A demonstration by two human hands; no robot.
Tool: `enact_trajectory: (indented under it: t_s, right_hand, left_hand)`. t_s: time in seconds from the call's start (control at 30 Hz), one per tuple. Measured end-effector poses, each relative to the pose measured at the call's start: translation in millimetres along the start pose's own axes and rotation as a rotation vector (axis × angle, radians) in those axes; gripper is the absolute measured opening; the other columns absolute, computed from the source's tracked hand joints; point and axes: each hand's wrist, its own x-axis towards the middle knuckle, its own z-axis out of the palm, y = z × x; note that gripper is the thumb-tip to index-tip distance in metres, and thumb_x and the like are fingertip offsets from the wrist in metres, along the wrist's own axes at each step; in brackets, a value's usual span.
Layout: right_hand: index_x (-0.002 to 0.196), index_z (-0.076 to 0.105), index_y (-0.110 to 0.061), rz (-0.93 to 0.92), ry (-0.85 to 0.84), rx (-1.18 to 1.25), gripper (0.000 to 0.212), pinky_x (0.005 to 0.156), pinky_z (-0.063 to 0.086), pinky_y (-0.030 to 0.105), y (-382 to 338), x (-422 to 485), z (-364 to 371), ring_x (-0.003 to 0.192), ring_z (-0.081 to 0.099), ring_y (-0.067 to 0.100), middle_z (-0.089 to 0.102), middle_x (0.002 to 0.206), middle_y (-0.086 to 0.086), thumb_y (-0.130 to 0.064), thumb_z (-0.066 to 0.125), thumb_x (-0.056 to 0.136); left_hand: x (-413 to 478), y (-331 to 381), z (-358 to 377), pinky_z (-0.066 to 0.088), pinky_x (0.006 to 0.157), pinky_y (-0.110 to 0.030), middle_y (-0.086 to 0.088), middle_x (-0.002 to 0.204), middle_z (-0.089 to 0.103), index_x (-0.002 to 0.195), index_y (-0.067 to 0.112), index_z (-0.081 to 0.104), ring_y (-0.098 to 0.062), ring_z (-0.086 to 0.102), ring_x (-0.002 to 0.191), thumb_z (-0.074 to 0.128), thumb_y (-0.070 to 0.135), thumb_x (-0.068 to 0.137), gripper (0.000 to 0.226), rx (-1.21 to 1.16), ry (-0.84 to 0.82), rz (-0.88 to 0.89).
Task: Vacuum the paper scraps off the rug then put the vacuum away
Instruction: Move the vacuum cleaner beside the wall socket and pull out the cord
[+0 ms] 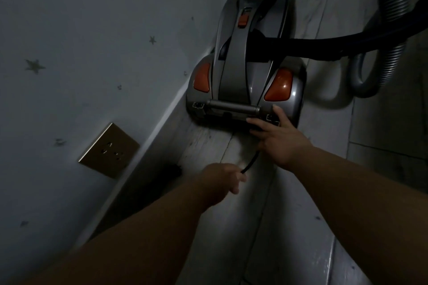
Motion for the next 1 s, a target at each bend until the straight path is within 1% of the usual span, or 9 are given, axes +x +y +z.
enact_trajectory:
  t_s: [0.17, 0.27, 0.33, 0.47, 0.57, 0.67, 0.73, 0.87, 1.0]
  right_hand:
    - [0.135, 0.053, -0.036, 0.001, -0.018, 0.030, 0.041, 0.099, -0.025, 0.061, -4.3, -1.0, -5.9, 0.149, -0.018, 0.020, 0.022, 0.160, -0.010, -0.022, 0.051, 0.096]
    - [0.132, 0.056, -0.033, 0.031, 0.011, 0.094, 0.037, 0.102, -0.026, 0.058, -2.5, 0.5, -7.3, 0.150, -0.014, 0.016, 0.029, 0.157, -0.013, -0.022, 0.048, 0.097]
    - [0.127, 0.060, -0.034, 0.041, 0.023, 0.124, 0.034, 0.103, -0.026, 0.056, -2.5, -0.5, -7.9, 0.150, -0.011, 0.012, 0.036, 0.152, -0.018, -0.025, 0.046, 0.098]
    - [0.119, 0.065, -0.037, 0.047, 0.043, 0.188, 0.027, 0.104, -0.028, 0.054, -1.5, 0.2, -5.5, 0.149, -0.004, 0.006, 0.049, 0.141, -0.023, -0.030, 0.047, 0.099]
    - [0.117, 0.065, -0.037, 0.043, 0.061, 0.219, 0.026, 0.105, -0.027, 0.053, -0.3, -0.6, -4.3, 0.149, -0.003, 0.005, 0.051, 0.140, -0.022, -0.030, 0.049, 0.098]
    - [0.127, 0.059, -0.035, -0.001, 0.038, 0.145, 0.032, 0.102, -0.027, 0.055, 1.9, -0.3, -4.8, 0.150, -0.008, 0.011, 0.041, 0.150, -0.018, -0.026, 0.048, 0.098]
    - [0.136, 0.052, -0.033, -0.013, 0.014, 0.069, 0.040, 0.100, -0.027, 0.057, 2.2, -0.9, -4.5, 0.149, -0.013, 0.014, 0.031, 0.156, -0.014, -0.022, 0.049, 0.098]
    - [0.146, 0.042, -0.029, -0.007, 0.000, -0.004, 0.049, 0.100, -0.025, 0.057, 1.6, -1.4, -5.3, 0.148, -0.019, 0.017, 0.014, 0.163, -0.008, -0.018, 0.047, 0.098]
    - [0.138, 0.052, -0.033, 0.026, 0.000, -0.021, 0.043, 0.100, -0.024, 0.063, -9.4, -1.3, -3.2, 0.148, -0.020, 0.022, 0.016, 0.163, -0.006, -0.020, 0.051, 0.096]
  left_hand:
    - [-26.3, -41.9, -18.9, 0.043, 0.074, -0.021, 0.000, 0.093, 0.063, 0.101, 0.020, 0.063, -0.010, 0.058, 0.086, 0.046, 0.017, 0.097, 0.019, -0.116, -0.124, -0.043]
    - [-16.7, -31.0, -19.7, 0.043, 0.073, -0.022, -0.003, 0.109, 0.061, 0.105, 0.018, 0.062, -0.009, 0.055, 0.087, 0.054, 0.012, 0.091, 0.018, -0.006, -0.141, -0.076]
    - [-5.1, -14.4, -14.0, 0.044, 0.069, -0.021, -0.003, 0.115, 0.058, 0.117, 0.016, 0.059, -0.009, 0.053, 0.086, 0.057, 0.007, 0.086, 0.032, 0.072, -0.148, -0.063]
    - [16.3, 14.7, 1.7, 0.045, 0.061, -0.020, -0.003, 0.083, 0.059, 0.123, 0.003, 0.055, -0.008, 0.054, 0.066, 0.049, 0.010, 0.095, 0.030, -0.163, -0.033, -0.066]
    - [26.1, 27.8, 8.6, 0.041, 0.056, -0.020, 0.000, 0.070, 0.053, 0.122, -0.006, 0.053, -0.007, 0.049, 0.056, 0.043, 0.014, 0.099, 0.032, -0.266, 0.038, -0.069]
    - [25.7, 28.7, 7.9, 0.044, 0.063, -0.020, -0.002, 0.079, 0.057, 0.122, -0.002, 0.055, -0.011, 0.054, 0.068, 0.043, 0.007, 0.097, 0.029, -0.210, 0.002, -0.061]
    - [17.8, 15.7, 5.3, 0.045, 0.070, -0.021, -0.007, 0.093, 0.062, 0.111, 0.009, 0.061, -0.014, 0.055, 0.082, 0.046, 0.005, 0.095, 0.023, -0.143, -0.020, -0.053]
    - [-7.6, -33.4, -4.3, 0.047, 0.077, -0.027, -0.006, 0.096, 0.063, 0.093, 0.021, 0.064, -0.020, 0.059, 0.092, 0.048, 0.010, 0.093, 0.019, -0.124, -0.056, -0.052]
    - [-17.4, -48.7, -13.4, 0.046, 0.082, -0.026, -0.003, 0.099, 0.065, 0.094, 0.024, 0.065, -0.018, 0.059, 0.100, 0.048, 0.013, 0.095, 0.020, -0.198, -0.065, -0.011]
